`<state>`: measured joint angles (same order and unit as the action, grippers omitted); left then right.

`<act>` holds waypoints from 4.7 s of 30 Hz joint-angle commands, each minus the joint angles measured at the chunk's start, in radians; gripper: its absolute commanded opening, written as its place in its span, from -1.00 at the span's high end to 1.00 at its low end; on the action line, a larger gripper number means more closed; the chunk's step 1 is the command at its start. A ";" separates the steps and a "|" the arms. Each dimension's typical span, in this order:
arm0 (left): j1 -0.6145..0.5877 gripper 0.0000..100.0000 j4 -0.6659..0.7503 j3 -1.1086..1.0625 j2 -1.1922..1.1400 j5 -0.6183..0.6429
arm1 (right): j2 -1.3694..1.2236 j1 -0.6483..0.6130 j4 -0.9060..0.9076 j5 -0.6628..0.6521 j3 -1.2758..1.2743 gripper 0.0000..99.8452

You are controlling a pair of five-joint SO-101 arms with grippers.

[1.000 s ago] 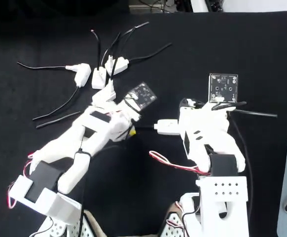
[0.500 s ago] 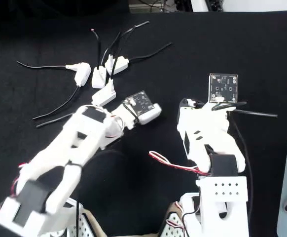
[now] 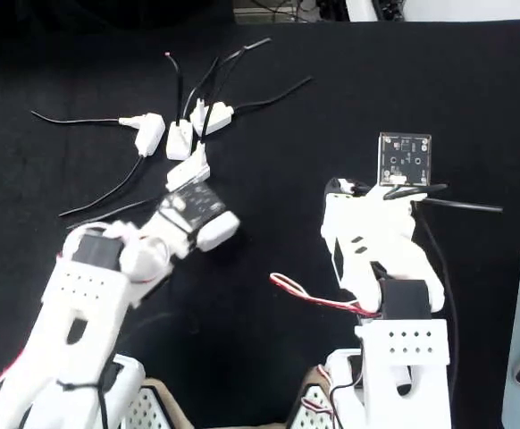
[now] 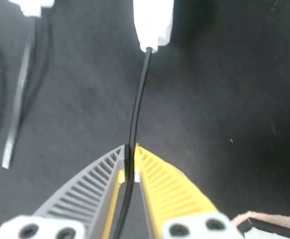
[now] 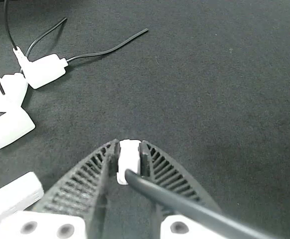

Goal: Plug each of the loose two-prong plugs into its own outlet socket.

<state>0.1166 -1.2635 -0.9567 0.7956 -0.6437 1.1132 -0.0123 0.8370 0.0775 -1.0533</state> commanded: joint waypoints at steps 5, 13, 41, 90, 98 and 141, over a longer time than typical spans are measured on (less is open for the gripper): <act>-0.074 0.83 0.044 -0.222 0.210 -0.003 | -0.005 0.008 -0.017 0.003 0.005 0.97; -0.217 0.36 0.140 -0.245 0.358 0.187 | -0.005 -0.071 -0.021 0.003 -0.025 0.97; -0.104 0.36 0.741 -0.203 -0.157 0.354 | -0.005 -0.080 -0.021 0.003 -0.031 0.97; 0.113 0.91 0.517 0.005 -0.440 0.250 | -0.005 -0.078 -0.023 0.002 -0.042 0.97; 0.117 0.73 0.333 -0.016 -0.255 0.256 | -0.005 -0.080 -0.023 0.002 -0.045 0.97; -0.479 0.45 0.227 -0.524 0.852 0.433 | -0.696 -0.717 -0.436 -0.232 0.097 0.98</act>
<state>-0.3529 -1.0226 -1.4876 1.6272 -0.2186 0.4503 -0.7165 0.4411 -0.1174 -0.9935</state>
